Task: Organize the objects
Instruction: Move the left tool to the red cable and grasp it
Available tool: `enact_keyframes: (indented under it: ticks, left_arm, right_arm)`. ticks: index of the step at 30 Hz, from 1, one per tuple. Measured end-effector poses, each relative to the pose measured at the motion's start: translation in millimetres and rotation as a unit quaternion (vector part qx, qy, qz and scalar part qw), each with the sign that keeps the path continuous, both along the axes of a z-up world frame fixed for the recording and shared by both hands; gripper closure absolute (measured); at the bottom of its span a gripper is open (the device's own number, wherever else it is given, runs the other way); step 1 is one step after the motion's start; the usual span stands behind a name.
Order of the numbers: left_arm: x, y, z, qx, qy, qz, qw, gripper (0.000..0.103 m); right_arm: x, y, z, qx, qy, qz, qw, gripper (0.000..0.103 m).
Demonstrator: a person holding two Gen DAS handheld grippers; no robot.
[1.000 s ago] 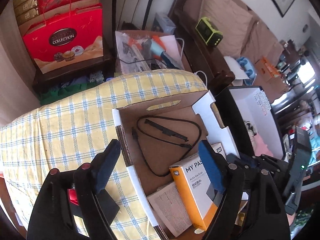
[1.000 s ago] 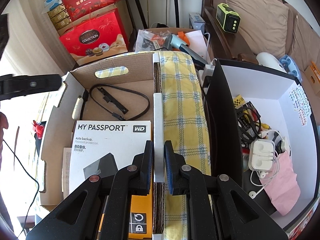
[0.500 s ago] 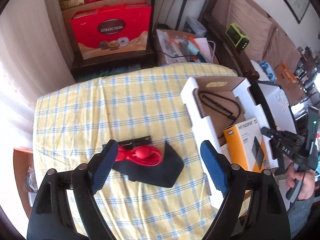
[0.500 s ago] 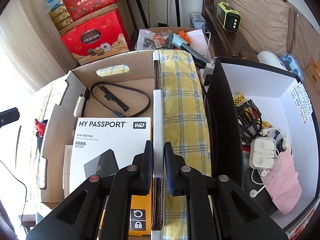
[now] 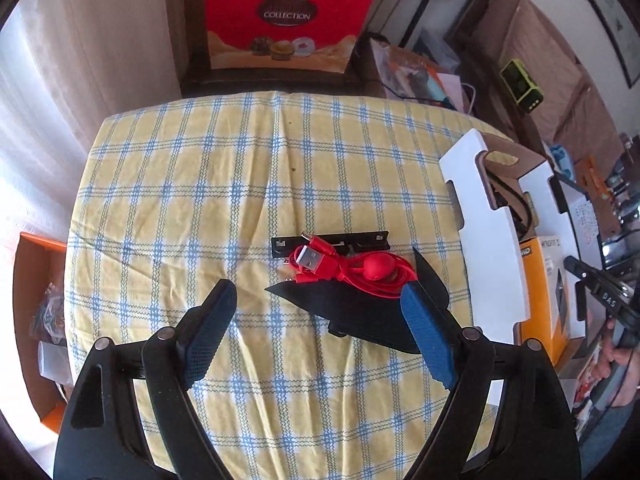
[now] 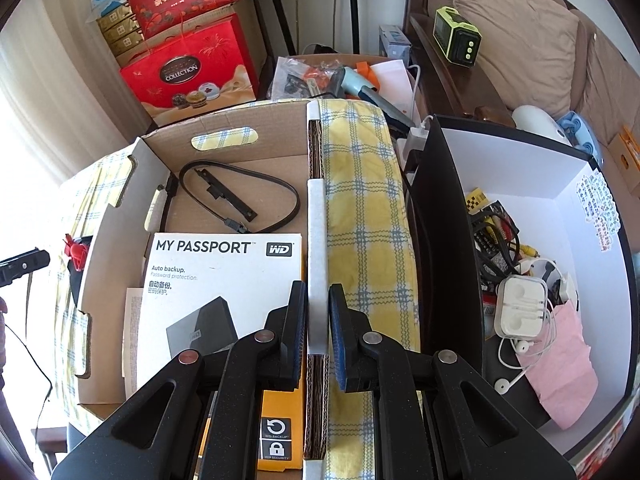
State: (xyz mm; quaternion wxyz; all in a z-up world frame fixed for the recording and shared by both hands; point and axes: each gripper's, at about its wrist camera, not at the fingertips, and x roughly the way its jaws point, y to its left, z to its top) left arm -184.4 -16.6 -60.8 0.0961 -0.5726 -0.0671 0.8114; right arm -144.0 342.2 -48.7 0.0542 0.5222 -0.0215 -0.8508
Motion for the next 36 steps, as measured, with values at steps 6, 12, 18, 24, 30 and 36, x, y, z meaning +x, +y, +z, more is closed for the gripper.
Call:
enact_keyframes:
  ticks: [6, 12, 18, 24, 30, 36]
  left_arm:
    - [-14, -2, -20, 0.012, -0.026, 0.020, 0.9994, 0.031]
    - [-22, -9, -30, 0.057, -0.038, 0.035, 0.9970, 0.066]
    - [-21, -9, -27, 0.053, -0.036, 0.035, 0.9973, 0.082]
    - [-20, -9, -15, 0.058, -0.021, 0.026, 0.9978, 0.103]
    - [-23, -9, -25, 0.099, -0.067, 0.045, 0.9918, 0.074]
    - [-24, 3, -28, 0.120, -0.070, 0.061, 0.9884, 0.046]
  right_arm:
    - [0, 0, 0, 0.003, -0.001, -0.001, 1.000, 0.090]
    - [0, 0, 0, 0.004, -0.001, -0.001, 1.000, 0.090]
    - [0, 0, 0, 0.004, 0.000, -0.001, 1.000, 0.090]
    - [0, 0, 0, 0.006, -0.001, 0.000, 1.000, 0.090]
    - [0, -1, 0, 0.006, -0.001, -0.001, 1.000, 0.090]
    - [0, 0, -1, 0.007, -0.001, -0.001, 1.000, 0.090]
